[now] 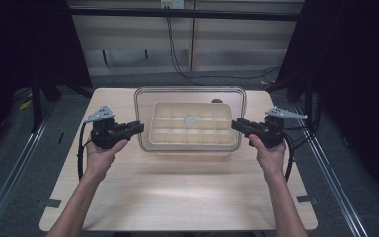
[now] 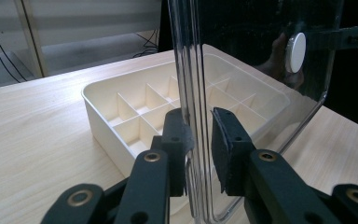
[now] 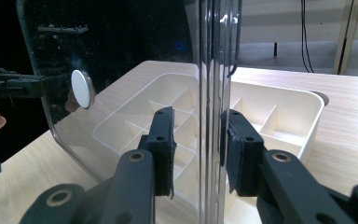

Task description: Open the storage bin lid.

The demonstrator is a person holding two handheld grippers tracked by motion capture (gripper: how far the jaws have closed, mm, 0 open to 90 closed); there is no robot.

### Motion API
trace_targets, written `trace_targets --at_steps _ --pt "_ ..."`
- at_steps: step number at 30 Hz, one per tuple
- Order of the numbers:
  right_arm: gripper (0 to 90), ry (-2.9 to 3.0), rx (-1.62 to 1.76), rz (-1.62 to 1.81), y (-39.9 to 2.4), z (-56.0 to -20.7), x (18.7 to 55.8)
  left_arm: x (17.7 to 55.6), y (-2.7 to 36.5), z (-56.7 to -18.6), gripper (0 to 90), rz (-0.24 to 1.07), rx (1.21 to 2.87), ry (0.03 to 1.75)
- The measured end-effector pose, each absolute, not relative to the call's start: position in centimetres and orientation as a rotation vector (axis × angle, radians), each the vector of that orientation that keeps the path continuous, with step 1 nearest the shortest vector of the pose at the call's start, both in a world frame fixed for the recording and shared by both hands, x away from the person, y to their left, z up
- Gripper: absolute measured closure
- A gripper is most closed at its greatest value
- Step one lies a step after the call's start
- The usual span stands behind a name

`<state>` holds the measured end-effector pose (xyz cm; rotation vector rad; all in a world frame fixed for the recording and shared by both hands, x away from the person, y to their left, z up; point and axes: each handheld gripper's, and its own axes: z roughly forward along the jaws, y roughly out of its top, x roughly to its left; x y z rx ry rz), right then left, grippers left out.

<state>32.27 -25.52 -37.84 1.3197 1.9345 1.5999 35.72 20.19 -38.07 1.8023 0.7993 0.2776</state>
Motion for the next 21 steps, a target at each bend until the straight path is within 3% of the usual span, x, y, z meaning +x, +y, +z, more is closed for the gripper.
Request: trace_targets --at_steps 21 --pt "66.2 1.98 1.353 1.544 -25.5 -38.7 30.0 33.9 19.9 -38.5 75.9 0.261 1.865 0.805"
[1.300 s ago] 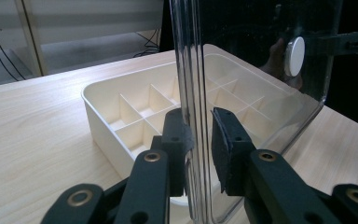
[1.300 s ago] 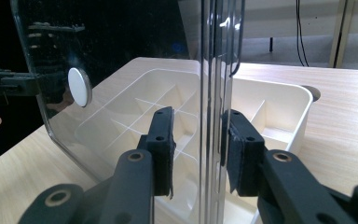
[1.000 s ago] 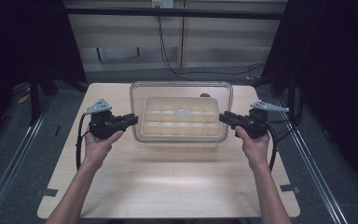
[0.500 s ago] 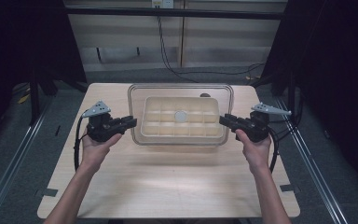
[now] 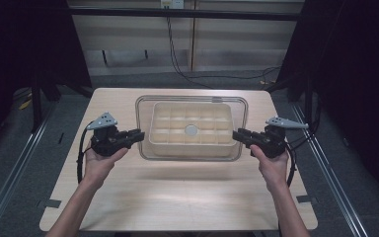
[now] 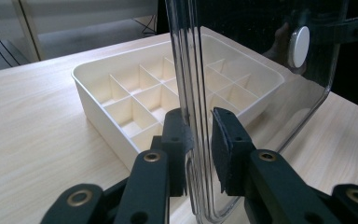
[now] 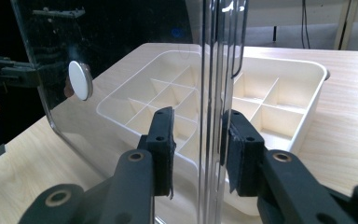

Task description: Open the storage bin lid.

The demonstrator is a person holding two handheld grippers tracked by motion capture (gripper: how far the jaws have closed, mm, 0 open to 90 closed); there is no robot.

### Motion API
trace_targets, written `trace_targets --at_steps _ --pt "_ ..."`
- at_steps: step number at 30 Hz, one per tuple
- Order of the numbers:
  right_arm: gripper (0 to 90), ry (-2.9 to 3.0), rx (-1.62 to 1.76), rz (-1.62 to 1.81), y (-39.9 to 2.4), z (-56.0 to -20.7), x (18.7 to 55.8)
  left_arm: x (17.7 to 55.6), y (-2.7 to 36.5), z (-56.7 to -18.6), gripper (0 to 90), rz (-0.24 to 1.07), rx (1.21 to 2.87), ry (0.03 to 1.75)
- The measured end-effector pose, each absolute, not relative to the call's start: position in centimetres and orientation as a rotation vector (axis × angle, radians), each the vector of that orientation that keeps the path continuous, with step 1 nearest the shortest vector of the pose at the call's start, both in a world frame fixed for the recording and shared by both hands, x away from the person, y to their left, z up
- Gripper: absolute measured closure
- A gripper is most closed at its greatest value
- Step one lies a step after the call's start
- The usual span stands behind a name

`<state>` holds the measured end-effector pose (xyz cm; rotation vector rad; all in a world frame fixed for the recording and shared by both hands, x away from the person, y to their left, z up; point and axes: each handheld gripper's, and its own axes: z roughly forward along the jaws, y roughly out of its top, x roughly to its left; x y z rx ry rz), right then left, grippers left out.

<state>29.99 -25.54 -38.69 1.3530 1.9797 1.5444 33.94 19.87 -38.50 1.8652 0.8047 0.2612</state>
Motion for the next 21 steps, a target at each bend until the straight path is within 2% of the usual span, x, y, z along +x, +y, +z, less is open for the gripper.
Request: trace_targets --at_steps 21 --pt "67.5 2.014 1.344 1.544 -25.3 -38.7 27.3 31.0 20.4 -39.4 76.0 0.255 1.916 0.79"
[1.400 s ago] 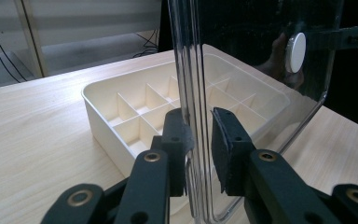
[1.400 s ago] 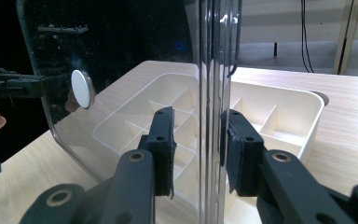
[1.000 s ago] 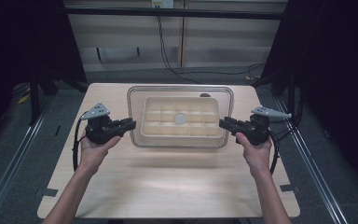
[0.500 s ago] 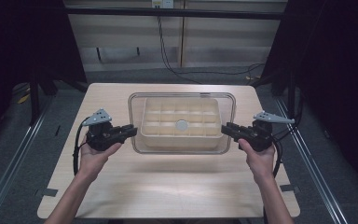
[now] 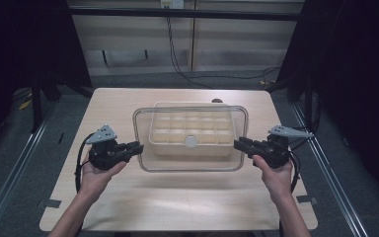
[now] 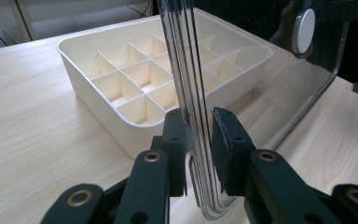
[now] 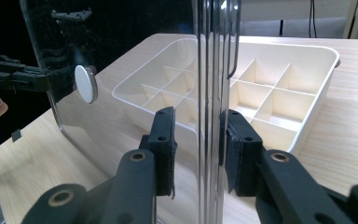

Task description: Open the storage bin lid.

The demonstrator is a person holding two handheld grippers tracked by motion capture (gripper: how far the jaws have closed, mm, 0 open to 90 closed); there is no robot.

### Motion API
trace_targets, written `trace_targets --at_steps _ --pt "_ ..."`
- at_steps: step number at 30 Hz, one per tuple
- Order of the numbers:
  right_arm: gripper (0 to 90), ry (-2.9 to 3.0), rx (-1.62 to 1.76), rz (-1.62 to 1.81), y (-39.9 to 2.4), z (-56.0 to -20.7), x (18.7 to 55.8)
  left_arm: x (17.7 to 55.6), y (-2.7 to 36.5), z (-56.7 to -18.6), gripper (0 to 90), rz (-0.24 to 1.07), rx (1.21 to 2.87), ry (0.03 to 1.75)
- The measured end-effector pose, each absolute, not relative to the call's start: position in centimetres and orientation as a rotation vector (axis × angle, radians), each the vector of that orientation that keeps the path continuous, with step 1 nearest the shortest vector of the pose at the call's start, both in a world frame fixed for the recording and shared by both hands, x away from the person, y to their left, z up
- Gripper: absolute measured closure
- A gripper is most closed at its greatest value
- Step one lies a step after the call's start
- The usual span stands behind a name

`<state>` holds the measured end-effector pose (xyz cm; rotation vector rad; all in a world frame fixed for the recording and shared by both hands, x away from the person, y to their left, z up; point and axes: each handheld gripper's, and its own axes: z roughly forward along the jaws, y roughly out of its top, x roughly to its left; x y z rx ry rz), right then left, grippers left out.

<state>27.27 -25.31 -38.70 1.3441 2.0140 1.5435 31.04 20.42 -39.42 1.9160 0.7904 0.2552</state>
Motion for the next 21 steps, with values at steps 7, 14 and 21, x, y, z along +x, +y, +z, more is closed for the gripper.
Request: trace_targets --at_steps 7,14,21 --pt "68.4 2.024 1.327 1.554 -25.1 -38.9 26.3 30.3 20.7 -39.6 76.0 0.251 1.921 0.784" --pt "68.4 2.037 1.336 1.539 -25.2 -39.4 25.5 29.7 20.5 -39.8 76.0 0.25 1.938 0.776" --pt "68.5 2.044 1.338 1.534 -25.1 -39.8 24.7 29.1 20.6 -40.1 76.0 0.246 1.951 0.773"
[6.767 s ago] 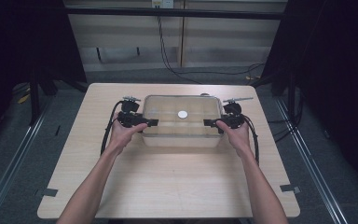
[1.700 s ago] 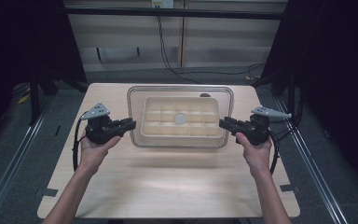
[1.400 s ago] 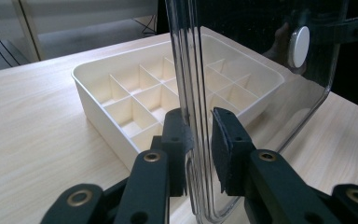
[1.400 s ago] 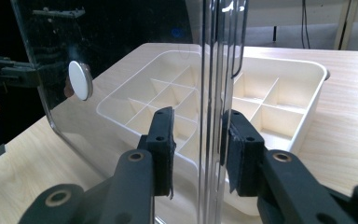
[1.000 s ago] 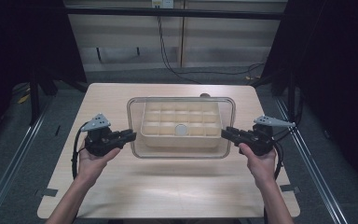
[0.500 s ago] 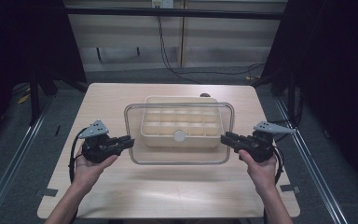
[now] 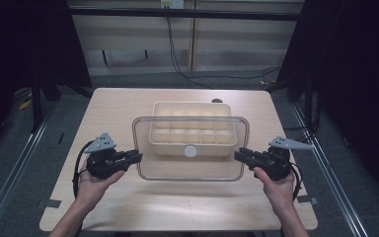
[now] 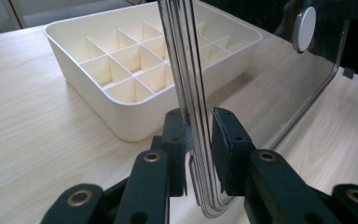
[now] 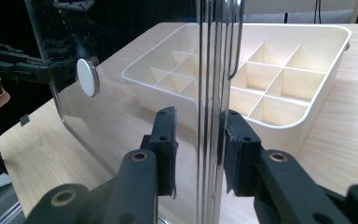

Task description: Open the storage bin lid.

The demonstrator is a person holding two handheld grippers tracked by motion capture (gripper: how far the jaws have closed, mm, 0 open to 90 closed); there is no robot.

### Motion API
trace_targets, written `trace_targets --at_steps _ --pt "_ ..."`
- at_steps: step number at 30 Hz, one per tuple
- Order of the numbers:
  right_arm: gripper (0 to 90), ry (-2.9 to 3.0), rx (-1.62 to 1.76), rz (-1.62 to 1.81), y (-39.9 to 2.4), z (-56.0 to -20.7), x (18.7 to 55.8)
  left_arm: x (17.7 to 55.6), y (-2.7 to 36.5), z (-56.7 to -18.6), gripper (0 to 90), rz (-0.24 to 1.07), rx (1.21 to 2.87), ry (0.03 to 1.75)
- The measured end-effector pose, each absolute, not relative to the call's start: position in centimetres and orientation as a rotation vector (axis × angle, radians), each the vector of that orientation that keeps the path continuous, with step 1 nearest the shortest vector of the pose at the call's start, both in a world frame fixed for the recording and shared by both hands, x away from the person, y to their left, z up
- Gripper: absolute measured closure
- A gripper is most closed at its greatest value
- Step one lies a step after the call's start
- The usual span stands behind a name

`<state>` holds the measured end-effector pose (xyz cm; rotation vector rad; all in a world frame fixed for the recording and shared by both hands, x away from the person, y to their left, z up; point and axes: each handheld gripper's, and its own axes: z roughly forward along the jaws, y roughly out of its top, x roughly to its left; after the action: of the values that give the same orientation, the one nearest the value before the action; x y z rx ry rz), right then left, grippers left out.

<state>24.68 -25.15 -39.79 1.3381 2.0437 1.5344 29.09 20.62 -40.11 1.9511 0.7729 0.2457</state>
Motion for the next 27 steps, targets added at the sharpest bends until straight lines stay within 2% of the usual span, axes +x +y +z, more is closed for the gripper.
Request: trace_targets --at_steps 27 --pt "69.1 2.118 1.393 1.511 -25.1 -42.3 21.9 26.5 20.9 -42.9 75.9 0.157 2.009 0.792"
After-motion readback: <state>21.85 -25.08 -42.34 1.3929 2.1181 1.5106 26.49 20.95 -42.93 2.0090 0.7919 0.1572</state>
